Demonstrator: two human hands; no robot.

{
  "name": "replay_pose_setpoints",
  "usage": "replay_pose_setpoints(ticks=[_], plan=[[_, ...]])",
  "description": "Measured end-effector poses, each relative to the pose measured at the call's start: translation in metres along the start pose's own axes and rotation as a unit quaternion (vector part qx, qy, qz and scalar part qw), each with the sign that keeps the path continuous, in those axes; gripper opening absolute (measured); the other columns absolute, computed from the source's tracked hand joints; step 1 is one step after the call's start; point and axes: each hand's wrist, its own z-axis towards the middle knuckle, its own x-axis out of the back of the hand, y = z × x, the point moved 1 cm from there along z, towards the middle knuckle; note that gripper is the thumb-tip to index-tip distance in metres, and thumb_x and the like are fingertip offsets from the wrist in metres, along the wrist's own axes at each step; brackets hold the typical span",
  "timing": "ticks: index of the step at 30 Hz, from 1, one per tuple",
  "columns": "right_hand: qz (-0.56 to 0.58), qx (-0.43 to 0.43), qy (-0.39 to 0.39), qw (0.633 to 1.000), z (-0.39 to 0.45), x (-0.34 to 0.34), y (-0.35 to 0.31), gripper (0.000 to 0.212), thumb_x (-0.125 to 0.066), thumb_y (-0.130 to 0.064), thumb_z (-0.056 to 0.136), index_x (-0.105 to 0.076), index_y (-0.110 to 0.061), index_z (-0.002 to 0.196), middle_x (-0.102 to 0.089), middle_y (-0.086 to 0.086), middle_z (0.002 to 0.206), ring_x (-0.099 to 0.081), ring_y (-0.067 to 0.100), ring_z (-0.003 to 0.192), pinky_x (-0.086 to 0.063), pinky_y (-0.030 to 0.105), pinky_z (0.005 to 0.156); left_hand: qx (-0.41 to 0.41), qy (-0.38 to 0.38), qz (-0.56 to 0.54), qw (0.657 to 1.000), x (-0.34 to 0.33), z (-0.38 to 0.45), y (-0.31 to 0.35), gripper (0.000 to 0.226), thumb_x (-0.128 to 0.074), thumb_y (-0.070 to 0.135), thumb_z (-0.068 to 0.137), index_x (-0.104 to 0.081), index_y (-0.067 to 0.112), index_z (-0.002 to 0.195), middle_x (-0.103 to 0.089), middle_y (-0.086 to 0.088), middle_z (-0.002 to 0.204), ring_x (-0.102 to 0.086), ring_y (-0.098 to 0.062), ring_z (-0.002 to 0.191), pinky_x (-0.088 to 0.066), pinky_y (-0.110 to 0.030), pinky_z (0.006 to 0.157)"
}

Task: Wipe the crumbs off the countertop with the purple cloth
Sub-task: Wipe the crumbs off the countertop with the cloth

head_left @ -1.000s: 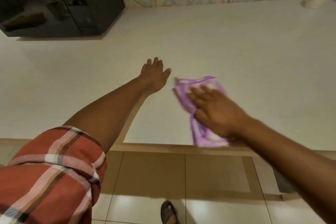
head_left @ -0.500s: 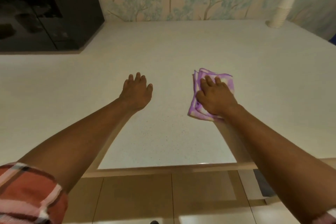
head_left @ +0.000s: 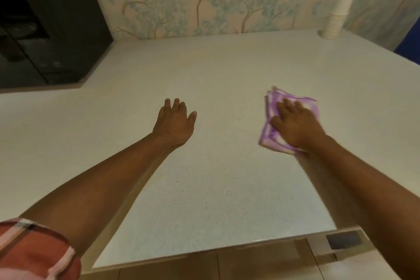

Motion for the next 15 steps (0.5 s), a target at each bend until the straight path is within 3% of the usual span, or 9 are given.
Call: replay_pose_setpoints(ticks=[3,6,12,15], plan=[[-0.039,-0.023,-0.007,0.999,0.010,-0.006,0.046,0.061,-0.021,-0.046,0.096,-0.057,-0.013,0.131,-0.040,0.031,0.148,-0.036,0.052,0.138,-0.041,0.058,0.105,-0.001,-0.009,-0.006,1.000,-0.005,0.003,-0.004,0.069,-0.021,0.048,0.101,-0.017,0.002,0.153,-0.009,-0.019,0.163,-0.002,-0.037,0.150,-0.006,-0.046,0.122],[-0.010,-0.071,-0.016,0.997,0.043,-0.002,0.067,0.054,-0.033,-0.046,0.098,-0.052,-0.015,0.138,-0.037,0.030,0.148,-0.033,0.050,0.140,-0.035,0.061,0.110,-0.003,0.002,-0.006,1.000,-0.010,0.007,-0.007,0.069,-0.020,0.048,0.101,-0.017,0.003,0.153,-0.009,-0.018,0.163,-0.003,-0.036,0.151,-0.005,-0.045,0.122],[0.024,0.015,0.000,1.000,0.121,0.004,0.051,0.047,-0.029,-0.029,0.103,-0.055,-0.006,0.135,-0.041,0.028,0.146,-0.036,0.045,0.138,-0.033,0.058,0.112,0.011,0.018,0.005,1.000,-0.014,0.007,-0.005,0.066,-0.021,0.046,0.102,-0.017,0.005,0.153,-0.010,-0.015,0.164,-0.004,-0.033,0.151,-0.005,-0.043,0.122],[0.043,0.088,0.009,0.995,0.138,0.007,0.010,0.054,-0.023,-0.028,0.102,-0.042,-0.003,0.146,-0.038,0.024,0.153,-0.037,0.041,0.142,-0.034,0.052,0.114,0.011,0.024,0.000,1.000,-0.013,0.004,-0.005,0.063,-0.023,0.042,0.102,-0.018,0.006,0.153,-0.011,-0.014,0.164,-0.005,-0.031,0.151,-0.006,-0.041,0.122]])
